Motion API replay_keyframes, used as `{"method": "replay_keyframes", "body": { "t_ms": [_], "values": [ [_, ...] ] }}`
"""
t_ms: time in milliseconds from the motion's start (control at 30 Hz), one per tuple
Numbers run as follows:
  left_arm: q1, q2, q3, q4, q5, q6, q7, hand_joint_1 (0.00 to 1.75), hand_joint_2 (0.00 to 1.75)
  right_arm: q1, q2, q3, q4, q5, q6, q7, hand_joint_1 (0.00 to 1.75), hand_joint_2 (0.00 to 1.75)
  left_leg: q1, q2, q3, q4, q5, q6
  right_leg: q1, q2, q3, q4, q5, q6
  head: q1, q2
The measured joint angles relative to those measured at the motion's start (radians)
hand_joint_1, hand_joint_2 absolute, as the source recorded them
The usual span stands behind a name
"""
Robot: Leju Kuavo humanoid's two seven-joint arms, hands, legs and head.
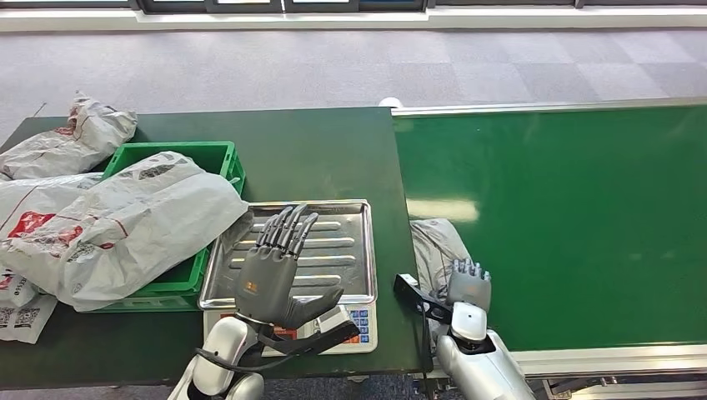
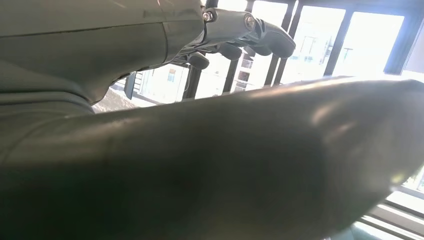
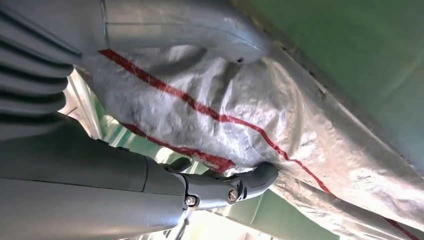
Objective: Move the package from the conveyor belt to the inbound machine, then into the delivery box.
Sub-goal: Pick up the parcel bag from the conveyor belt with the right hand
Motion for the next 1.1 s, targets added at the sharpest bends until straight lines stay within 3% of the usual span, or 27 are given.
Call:
{"method": "replay_keyframes", "body": {
  "t_ms": [67,133,167,200,300,533,1100],
  "values": [
    [0.000,0.000,0.000,0.000,0.002,0.002,0.000,0.00,0.00,0.001,0.000,0.000,0.000,0.004,-0.001,0.005,0.00,0.87,0.000,0.000,0.002,0.000,0.000,0.001,0.000,0.000,0.002,0.000,0.000,0.000,0.000,0.000],
    [0.001,0.000,0.000,0.000,0.004,0.005,0.000,0.00,0.00,0.004,-0.002,-0.003,0.000,-0.006,-0.010,-0.004,0.00,0.87,-0.001,-0.001,0.003,0.000,-0.001,0.002,0.000,-0.001,0.004,-0.001,-0.001,0.001,0.000,0.000],
    [0.002,0.001,0.000,0.000,0.004,0.007,0.000,0.00,0.00,0.007,-0.003,-0.007,0.000,-0.014,-0.020,-0.014,0.01,1.31,-0.001,-0.001,0.003,0.000,-0.001,0.002,-0.001,-0.001,0.004,-0.001,-0.001,0.001,0.000,0.000],
    [0.005,0.001,0.000,0.000,0.004,0.010,0.000,0.00,0.00,0.012,-0.004,-0.012,0.000,-0.020,-0.036,-0.024,0.45,1.75,-0.001,-0.002,0.003,0.000,-0.001,0.003,-0.001,-0.002,0.004,-0.001,-0.001,0.002,0.000,0.000],
    [0.015,0.005,0.000,-0.001,0.005,0.018,0.000,0.00,0.00,0.029,-0.004,-0.029,0.003,-0.035,-0.100,-0.057,1.75,1.75,-0.002,-0.004,0.002,0.000,-0.001,0.003,-0.002,-0.004,0.005,-0.001,-0.001,0.002,0.000,0.000],
    [0.042,0.009,0.001,-0.008,0.001,0.031,0.001,0.00,0.00,0.074,-0.003,-0.053,0.004,0.030,-0.282,-0.074,1.75,1.75,-0.002,-0.010,-0.004,0.000,-0.001,0.004,-0.002,-0.010,0.002,-0.001,-0.002,0.002,0.000,0.000],
    [0.062,0.010,0.002,-0.030,-0.017,0.032,0.003,0.00,0.00,0.113,0.007,-0.110,-0.035,0.096,-0.349,-0.097,1.75,1.75,-0.004,-0.011,-0.007,0.001,-0.001,0.004,-0.004,-0.011,-0.001,-0.001,-0.002,0.003,0.000,0.000]
  ]
}}
